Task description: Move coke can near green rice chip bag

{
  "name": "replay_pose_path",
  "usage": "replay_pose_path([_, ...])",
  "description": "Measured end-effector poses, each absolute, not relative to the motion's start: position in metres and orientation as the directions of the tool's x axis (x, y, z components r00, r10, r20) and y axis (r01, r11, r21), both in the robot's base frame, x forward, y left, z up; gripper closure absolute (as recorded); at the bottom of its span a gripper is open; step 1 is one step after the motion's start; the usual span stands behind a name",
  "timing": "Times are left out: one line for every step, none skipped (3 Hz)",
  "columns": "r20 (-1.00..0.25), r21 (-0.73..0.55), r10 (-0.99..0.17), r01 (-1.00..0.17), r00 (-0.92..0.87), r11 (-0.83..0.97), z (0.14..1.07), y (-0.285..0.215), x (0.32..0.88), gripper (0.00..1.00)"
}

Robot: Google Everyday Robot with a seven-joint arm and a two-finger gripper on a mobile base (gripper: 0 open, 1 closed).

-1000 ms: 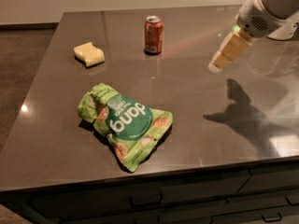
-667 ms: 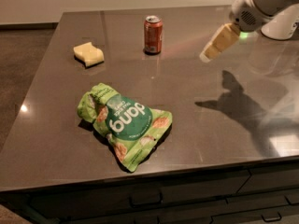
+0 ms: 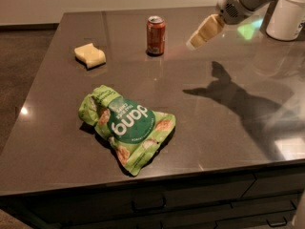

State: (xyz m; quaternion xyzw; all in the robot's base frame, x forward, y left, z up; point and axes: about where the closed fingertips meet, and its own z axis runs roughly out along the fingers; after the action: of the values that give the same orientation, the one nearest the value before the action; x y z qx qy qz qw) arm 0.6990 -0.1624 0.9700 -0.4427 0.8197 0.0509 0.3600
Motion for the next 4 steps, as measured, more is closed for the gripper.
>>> replay_pose_path([-0.664, -0.212, -0.669, -0.774, -0.334, 0.597, 0.97, -0.141, 0.719, 0.0])
replay_pose_path([-0.683, -0.19, -0.655, -0.788, -0.323, 0.586, 0.969, -0.12, 0.734, 0.0])
replay_pose_path([-0.698, -0.171, -0.64, -0.793, -0.321, 0.584, 0.964, -0.098, 0.749, 0.0])
replay_pose_path([-0.706, -0.148, -0.606, -0.761, -0.366, 0.632, 0.957, -0.088, 0.771, 0.0])
